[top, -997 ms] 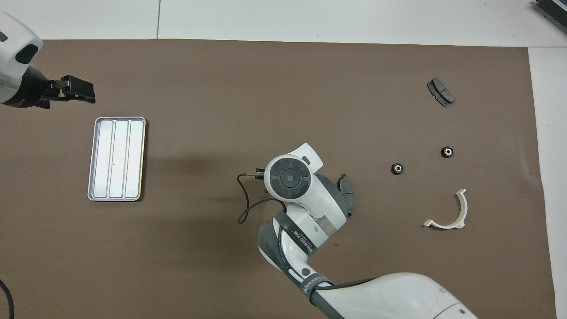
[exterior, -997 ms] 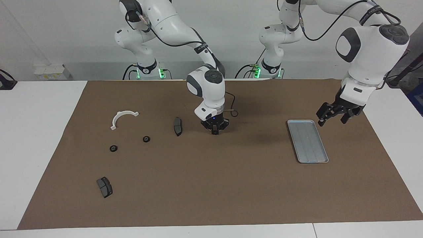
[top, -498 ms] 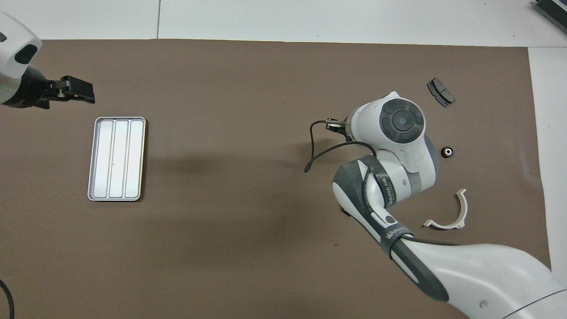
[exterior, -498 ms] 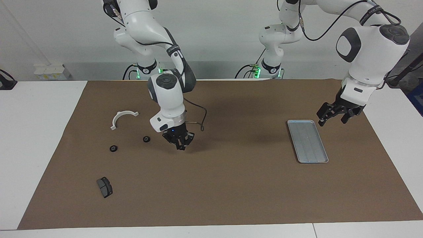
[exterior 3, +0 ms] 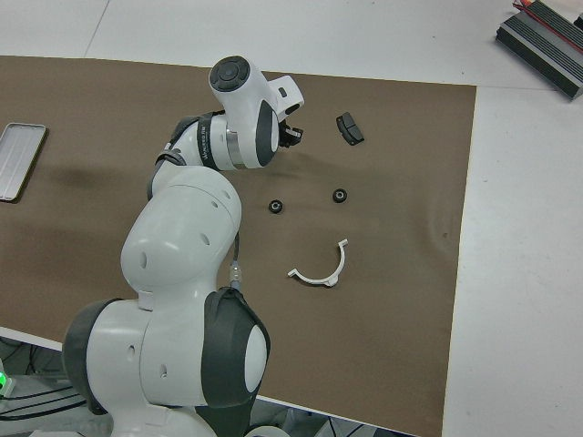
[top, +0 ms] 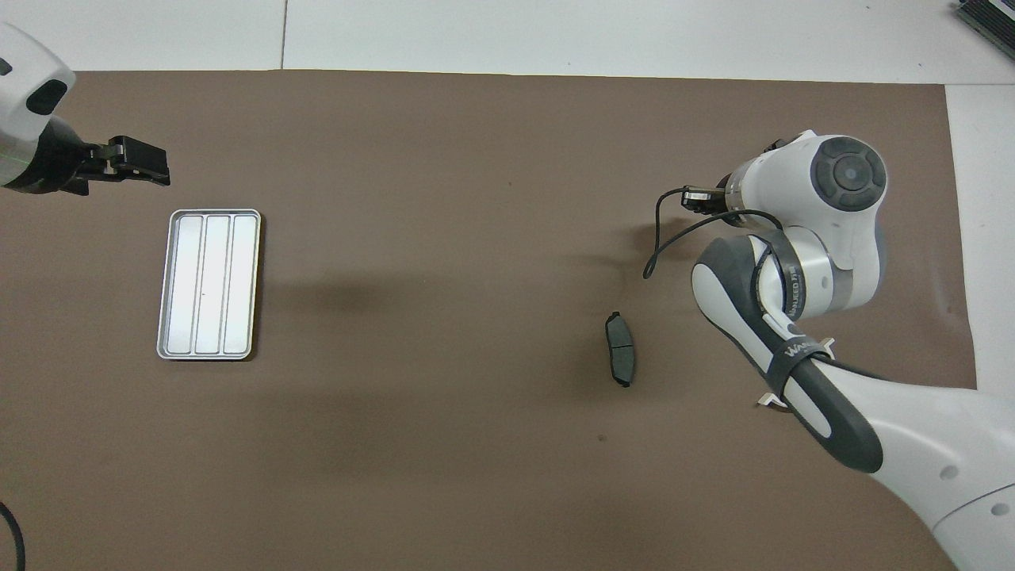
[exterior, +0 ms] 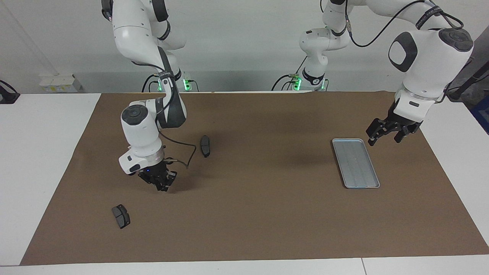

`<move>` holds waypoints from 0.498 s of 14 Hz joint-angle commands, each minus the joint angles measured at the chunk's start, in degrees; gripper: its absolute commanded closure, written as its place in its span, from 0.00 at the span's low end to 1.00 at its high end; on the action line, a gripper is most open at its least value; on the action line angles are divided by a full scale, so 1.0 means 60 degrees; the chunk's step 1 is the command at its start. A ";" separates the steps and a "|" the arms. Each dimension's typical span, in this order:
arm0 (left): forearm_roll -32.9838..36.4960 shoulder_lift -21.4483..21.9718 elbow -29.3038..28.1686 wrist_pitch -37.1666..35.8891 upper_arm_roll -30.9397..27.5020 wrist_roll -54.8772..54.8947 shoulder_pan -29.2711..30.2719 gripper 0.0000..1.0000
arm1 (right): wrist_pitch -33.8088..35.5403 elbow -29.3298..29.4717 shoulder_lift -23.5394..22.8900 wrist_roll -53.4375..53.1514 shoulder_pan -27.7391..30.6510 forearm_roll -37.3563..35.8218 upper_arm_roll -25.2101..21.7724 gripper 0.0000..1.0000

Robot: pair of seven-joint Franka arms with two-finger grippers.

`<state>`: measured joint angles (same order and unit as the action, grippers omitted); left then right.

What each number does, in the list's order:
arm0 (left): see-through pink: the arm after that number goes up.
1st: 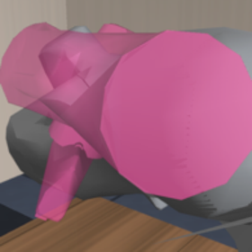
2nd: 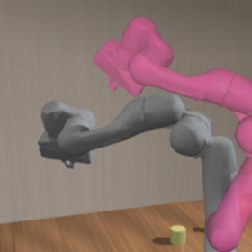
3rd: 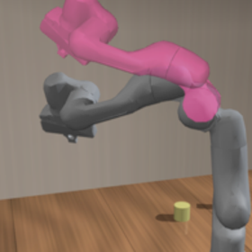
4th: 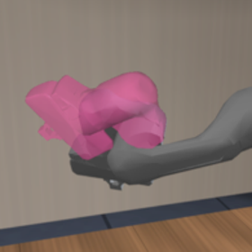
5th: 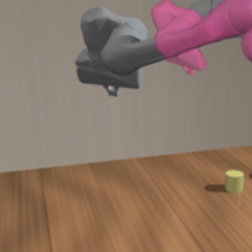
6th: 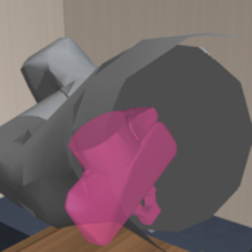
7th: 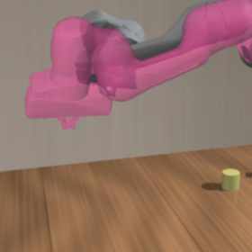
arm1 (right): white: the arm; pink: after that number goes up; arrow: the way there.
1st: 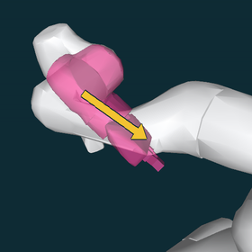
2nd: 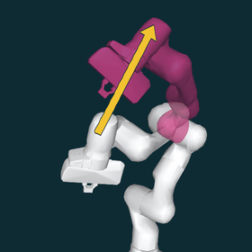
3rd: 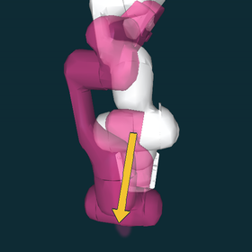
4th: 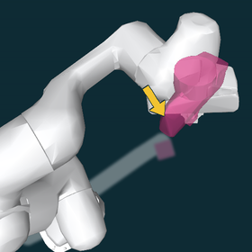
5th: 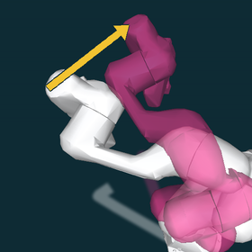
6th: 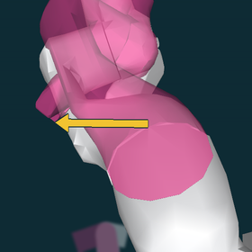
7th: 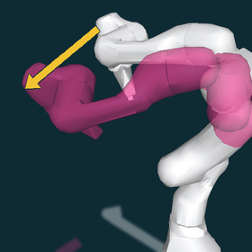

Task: Place bearing gear from tray to pile
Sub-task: 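Carry the gear to the pile with the right gripper and release it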

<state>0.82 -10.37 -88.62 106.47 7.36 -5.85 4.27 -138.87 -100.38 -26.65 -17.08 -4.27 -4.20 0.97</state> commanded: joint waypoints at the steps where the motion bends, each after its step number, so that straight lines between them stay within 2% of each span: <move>1: -0.0123 0.0307 -0.0362 0.0126 0.0033 0.0023 0.0079 0.00 | -0.0044 0.1098 -0.0904 0.0311 0.0432 -0.0046 0.0161 0.91; 2: -0.0123 0.0307 -0.0362 0.0126 0.0033 0.0023 0.0079 0.00 | -0.0072 0.1128 -0.0993 0.0486 0.0579 -0.0032 0.0161 0.75; 3: -0.0123 0.0322 -0.0362 0.0126 0.0033 0.0023 0.0079 0.00 | -0.0101 0.1129 -0.0993 0.0647 0.0653 0.0012 0.0175 0.34; 4: -0.0123 0.0307 -0.0362 0.0126 0.0033 0.0023 0.0094 0.00 | -0.0102 0.1129 -0.0993 0.0678 0.0668 0.0070 0.0161 0.00; 7: -0.0123 0.0336 -0.0435 0.0082 0.0033 0.0125 0.0079 0.00 | 0.0102 0.1114 -0.0615 0.0707 0.0639 0.0247 0.0161 0.00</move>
<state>0.82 -10.35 -88.75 106.46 7.37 -5.85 4.27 -138.93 -94.34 -31.79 -14.50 -0.99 -3.72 0.99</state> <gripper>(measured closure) 0.000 0.467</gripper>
